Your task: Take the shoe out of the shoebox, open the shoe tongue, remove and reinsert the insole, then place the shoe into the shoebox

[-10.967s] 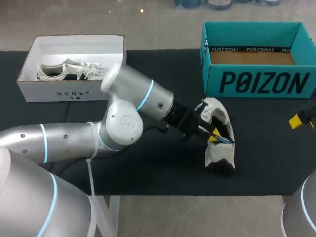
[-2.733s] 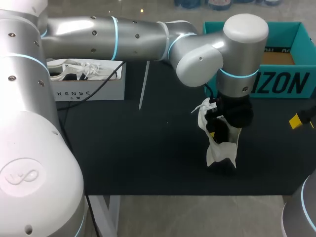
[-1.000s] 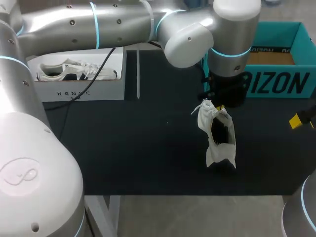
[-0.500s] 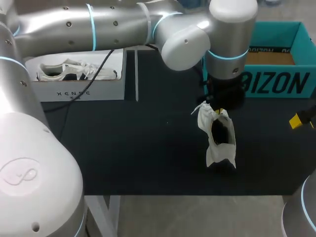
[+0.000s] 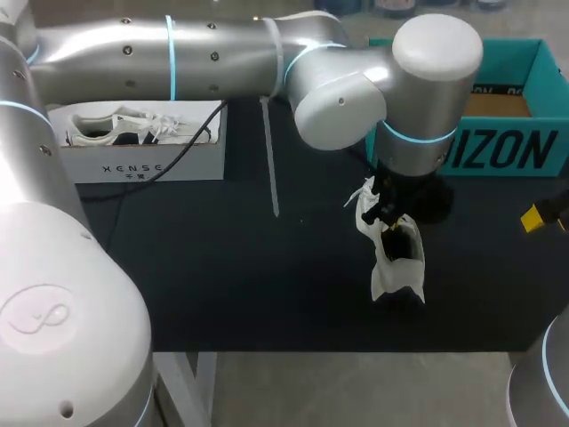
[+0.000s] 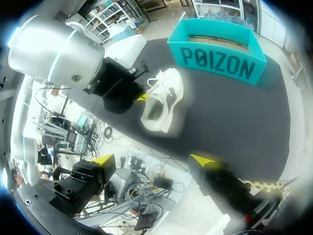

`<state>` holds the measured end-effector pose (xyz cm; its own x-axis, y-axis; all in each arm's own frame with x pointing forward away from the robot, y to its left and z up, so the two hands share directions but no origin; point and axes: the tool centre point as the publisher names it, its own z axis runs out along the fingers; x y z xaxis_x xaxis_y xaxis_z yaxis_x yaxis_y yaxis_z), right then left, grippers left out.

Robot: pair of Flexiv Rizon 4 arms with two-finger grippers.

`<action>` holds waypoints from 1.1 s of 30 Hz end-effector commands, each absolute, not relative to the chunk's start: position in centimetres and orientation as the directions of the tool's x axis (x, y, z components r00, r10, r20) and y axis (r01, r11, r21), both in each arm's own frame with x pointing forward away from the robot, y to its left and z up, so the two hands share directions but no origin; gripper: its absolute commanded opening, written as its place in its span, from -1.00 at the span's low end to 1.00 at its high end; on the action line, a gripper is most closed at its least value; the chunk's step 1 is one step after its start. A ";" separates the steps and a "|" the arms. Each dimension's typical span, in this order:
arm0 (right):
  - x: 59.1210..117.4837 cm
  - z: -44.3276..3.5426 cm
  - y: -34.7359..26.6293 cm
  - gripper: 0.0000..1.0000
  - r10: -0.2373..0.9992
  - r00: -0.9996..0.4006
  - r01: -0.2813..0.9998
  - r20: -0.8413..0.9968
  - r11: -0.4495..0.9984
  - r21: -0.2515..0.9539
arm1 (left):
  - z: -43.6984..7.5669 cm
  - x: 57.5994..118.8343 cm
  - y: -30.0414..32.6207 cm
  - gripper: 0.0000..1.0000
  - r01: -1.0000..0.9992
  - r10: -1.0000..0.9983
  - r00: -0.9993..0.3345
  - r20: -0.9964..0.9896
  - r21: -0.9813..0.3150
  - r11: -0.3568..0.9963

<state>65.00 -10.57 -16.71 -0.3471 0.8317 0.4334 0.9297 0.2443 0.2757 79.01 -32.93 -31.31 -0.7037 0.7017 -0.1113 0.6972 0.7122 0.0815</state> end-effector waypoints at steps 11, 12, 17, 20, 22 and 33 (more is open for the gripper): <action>65.2 -16.8 -10.5 1.00 0.832 -0.345 0.931 0.433 0.245 0.272 | -30.6 75.1 -28.4 1.00 0.004 -0.023 -0.995 -0.099 -0.267 0.964; 65.2 -16.8 -10.5 1.00 0.832 -0.345 0.931 0.433 0.245 0.272 | -30.6 75.1 -28.4 1.00 0.004 -0.023 -0.995 -0.099 -0.267 0.964; 65.2 -16.8 -10.5 1.00 0.832 -0.345 0.931 0.433 0.245 0.272 | -30.6 75.1 -28.4 1.00 0.004 -0.023 -0.995 -0.099 -0.267 0.964; 65.2 -16.8 -10.5 1.00 0.832 -0.345 0.931 0.433 0.245 0.272 | -30.6 75.1 -28.4 1.00 0.004 -0.023 -0.995 -0.099 -0.267 0.964; 65.2 -16.8 -10.5 1.00 0.832 -0.345 0.931 0.433 0.245 0.272 | -30.6 75.1 -28.4 1.00 0.004 -0.023 -0.995 -0.099 -0.267 0.964; 65.2 -16.8 -10.5 1.00 0.832 -0.345 0.931 0.433 0.245 0.272 | -30.6 75.1 -28.4 1.00 0.004 -0.023 -0.995 -0.099 -0.267 0.964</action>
